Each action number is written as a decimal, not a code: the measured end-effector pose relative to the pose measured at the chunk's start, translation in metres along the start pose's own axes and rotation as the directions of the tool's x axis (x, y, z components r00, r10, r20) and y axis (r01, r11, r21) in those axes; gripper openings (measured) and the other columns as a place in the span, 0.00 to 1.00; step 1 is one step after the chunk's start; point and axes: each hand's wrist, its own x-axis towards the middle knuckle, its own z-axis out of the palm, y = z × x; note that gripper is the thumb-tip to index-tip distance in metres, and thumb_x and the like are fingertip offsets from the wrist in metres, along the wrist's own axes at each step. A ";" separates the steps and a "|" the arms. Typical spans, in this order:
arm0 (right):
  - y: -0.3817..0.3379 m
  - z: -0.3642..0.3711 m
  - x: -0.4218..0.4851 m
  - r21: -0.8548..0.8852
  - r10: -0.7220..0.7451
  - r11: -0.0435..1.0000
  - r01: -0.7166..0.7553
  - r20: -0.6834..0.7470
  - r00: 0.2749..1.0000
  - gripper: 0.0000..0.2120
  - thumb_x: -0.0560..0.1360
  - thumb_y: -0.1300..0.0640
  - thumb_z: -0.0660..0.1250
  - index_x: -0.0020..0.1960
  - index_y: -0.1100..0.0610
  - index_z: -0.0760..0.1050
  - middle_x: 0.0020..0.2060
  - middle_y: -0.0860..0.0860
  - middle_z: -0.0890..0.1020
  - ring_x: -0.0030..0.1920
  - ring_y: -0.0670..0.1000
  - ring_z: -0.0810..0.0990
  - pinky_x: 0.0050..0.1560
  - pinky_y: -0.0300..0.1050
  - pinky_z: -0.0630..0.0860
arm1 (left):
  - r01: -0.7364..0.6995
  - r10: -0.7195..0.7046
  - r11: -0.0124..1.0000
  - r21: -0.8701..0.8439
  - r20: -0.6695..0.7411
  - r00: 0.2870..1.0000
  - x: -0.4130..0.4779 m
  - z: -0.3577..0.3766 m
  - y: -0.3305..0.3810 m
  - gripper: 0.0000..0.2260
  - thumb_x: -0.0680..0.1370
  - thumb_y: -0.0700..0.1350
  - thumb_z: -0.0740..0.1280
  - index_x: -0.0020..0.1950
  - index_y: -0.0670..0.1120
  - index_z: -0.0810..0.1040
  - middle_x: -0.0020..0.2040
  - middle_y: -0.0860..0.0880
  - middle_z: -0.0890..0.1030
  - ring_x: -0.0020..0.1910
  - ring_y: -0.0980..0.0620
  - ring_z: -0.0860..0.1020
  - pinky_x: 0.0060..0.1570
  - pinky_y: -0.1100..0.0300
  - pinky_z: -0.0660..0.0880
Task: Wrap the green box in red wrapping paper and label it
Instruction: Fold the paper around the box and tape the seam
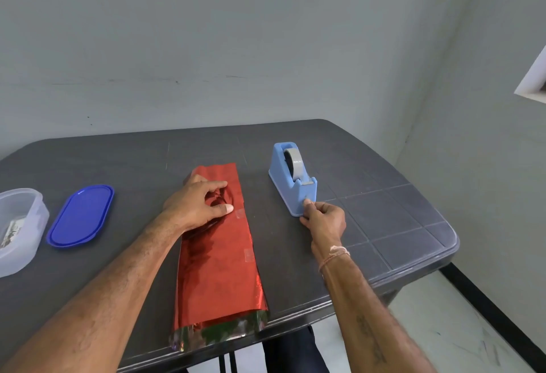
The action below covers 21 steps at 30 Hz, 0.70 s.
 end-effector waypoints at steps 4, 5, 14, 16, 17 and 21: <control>-0.002 -0.009 -0.005 0.108 0.045 0.992 -0.063 0.160 0.986 0.09 0.79 0.58 0.73 0.46 0.65 0.82 0.44 0.57 0.85 0.43 0.50 0.85 0.46 0.42 0.84 | -0.002 0.002 1.000 0.000 0.007 1.000 0.000 -0.002 -0.001 0.30 0.75 0.60 0.74 0.75 0.60 0.71 0.66 0.57 0.69 0.63 0.55 0.73 0.64 0.51 0.74; -0.002 -0.013 -0.009 0.125 0.049 0.989 -0.077 0.214 0.976 0.10 0.79 0.58 0.72 0.46 0.65 0.82 0.44 0.57 0.83 0.44 0.50 0.83 0.46 0.41 0.84 | -0.003 0.003 1.000 0.000 0.015 1.000 0.001 -0.002 -0.001 0.30 0.75 0.60 0.74 0.76 0.60 0.71 0.65 0.57 0.69 0.63 0.55 0.73 0.64 0.51 0.74; -0.034 0.004 -0.036 0.054 -0.028 0.998 -0.014 0.695 0.718 0.14 0.82 0.51 0.66 0.54 0.63 0.79 0.47 0.53 0.83 0.50 0.51 0.84 0.54 0.50 0.84 | -0.022 0.018 0.999 0.043 0.083 0.996 0.005 -0.014 0.004 0.33 0.75 0.61 0.74 0.78 0.60 0.67 0.64 0.56 0.70 0.63 0.56 0.74 0.66 0.53 0.74; -0.046 0.020 -0.032 -0.009 -0.046 0.997 0.079 0.751 0.659 0.14 0.83 0.50 0.66 0.54 0.61 0.79 0.49 0.53 0.83 0.52 0.51 0.84 0.56 0.52 0.84 | -0.023 0.016 0.997 0.073 0.096 0.995 0.006 -0.015 0.006 0.33 0.75 0.62 0.73 0.79 0.61 0.67 0.64 0.56 0.70 0.63 0.56 0.74 0.64 0.53 0.74; -0.052 0.029 -0.028 -0.043 -0.046 0.991 0.125 0.773 0.632 0.14 0.82 0.49 0.66 0.54 0.61 0.79 0.50 0.54 0.83 0.53 0.51 0.84 0.56 0.52 0.84 | -0.023 0.014 0.996 0.090 0.102 0.995 0.006 -0.016 0.007 0.33 0.75 0.62 0.72 0.79 0.61 0.66 0.64 0.56 0.69 0.63 0.56 0.74 0.63 0.54 0.75; -0.070 0.057 -0.011 -0.184 0.013 0.949 0.257 0.835 0.550 0.15 0.81 0.45 0.67 0.53 0.57 0.79 0.54 0.52 0.83 0.60 0.53 0.83 0.57 0.53 0.84 | -0.006 -0.012 0.992 0.124 0.146 0.989 0.008 -0.019 0.011 0.32 0.76 0.63 0.71 0.78 0.64 0.65 0.66 0.57 0.68 0.65 0.55 0.73 0.64 0.54 0.73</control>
